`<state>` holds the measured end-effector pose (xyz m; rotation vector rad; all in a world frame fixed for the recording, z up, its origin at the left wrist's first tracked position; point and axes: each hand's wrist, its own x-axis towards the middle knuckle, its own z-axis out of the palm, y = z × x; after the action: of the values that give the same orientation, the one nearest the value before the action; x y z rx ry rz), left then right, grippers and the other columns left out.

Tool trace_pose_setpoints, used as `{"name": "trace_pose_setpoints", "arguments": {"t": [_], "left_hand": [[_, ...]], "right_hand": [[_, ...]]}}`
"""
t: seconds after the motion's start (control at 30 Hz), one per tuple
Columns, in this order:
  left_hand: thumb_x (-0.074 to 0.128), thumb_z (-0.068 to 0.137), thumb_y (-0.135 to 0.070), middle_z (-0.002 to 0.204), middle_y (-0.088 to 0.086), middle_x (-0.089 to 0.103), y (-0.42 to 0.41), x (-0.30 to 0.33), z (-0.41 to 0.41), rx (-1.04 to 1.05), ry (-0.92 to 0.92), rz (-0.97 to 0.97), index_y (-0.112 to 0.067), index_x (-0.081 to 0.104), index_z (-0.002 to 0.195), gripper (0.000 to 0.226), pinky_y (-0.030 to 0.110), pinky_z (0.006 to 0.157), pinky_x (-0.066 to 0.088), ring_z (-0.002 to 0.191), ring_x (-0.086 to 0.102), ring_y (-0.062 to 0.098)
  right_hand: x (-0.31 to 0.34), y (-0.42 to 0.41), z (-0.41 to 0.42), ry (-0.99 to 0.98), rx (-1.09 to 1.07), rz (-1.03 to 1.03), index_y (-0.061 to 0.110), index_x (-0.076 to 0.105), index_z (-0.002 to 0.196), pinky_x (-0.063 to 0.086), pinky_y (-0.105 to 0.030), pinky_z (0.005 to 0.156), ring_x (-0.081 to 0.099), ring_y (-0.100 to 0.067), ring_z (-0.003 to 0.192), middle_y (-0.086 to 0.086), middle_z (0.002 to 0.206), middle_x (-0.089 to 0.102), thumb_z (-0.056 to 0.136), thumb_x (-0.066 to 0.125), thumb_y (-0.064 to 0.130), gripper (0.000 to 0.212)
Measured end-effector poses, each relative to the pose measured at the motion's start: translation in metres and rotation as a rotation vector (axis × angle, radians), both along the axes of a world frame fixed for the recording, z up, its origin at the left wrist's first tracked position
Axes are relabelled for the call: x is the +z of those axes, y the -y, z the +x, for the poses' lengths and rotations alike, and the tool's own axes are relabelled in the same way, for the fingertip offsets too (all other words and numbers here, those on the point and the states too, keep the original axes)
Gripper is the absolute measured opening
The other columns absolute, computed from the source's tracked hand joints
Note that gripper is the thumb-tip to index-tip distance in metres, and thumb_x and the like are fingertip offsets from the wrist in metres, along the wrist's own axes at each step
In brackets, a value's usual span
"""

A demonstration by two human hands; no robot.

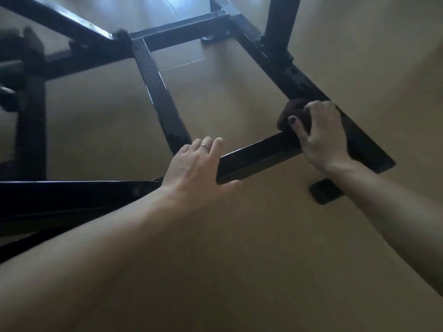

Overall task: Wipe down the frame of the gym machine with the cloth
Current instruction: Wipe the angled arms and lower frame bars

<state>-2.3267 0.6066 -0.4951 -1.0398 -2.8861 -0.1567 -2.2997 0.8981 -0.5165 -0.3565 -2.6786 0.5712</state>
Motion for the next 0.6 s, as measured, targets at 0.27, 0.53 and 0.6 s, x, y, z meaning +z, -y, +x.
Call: {"name": "trace_pose_setpoints", "arguments": {"t": [0.27, 0.53, 0.6], "left_hand": [[0.052, 0.074, -0.088, 0.105, 0.004, 0.055, 0.065, 0.042, 0.014, 0.368, 0.110, -0.514, -0.014, 0.052, 0.119, 0.087, 0.036, 0.083, 0.039, 0.102, 0.055, 0.025], [0.042, 0.090, -0.078, 0.081, 0.000, 0.058, 0.070, 0.041, 0.014, 0.204, 0.033, -0.617, -0.018, 0.052, 0.083, 0.061, 0.030, 0.064, 0.037, 0.068, 0.053, 0.021], [0.042, 0.091, -0.076, 0.089, 0.001, 0.065, 0.072, 0.041, 0.014, 0.180, 0.029, -0.601, -0.018, 0.049, 0.085, 0.058, 0.031, 0.064, 0.037, 0.069, 0.050, 0.020]], "right_hand": [[-0.009, 0.182, 0.029, -0.060, 0.356, -0.123, 0.013, 0.059, 0.106, 0.038, -0.041, 0.102, 0.048, -0.030, 0.118, -0.009, 0.120, 0.056, 0.097, 0.050, 0.048, 0.037], [0.001, 0.184, -0.008, 0.058, 0.474, -0.035, 0.022, 0.053, 0.114, 0.042, -0.045, 0.094, 0.049, -0.032, 0.113, -0.008, 0.120, 0.053, 0.099, 0.041, 0.053, 0.036], [0.004, 0.186, -0.031, 0.113, 0.514, -0.024, 0.020, 0.053, 0.118, 0.043, -0.047, 0.095, 0.047, -0.034, 0.115, -0.008, 0.122, 0.051, 0.099, 0.045, 0.053, 0.038]]}}
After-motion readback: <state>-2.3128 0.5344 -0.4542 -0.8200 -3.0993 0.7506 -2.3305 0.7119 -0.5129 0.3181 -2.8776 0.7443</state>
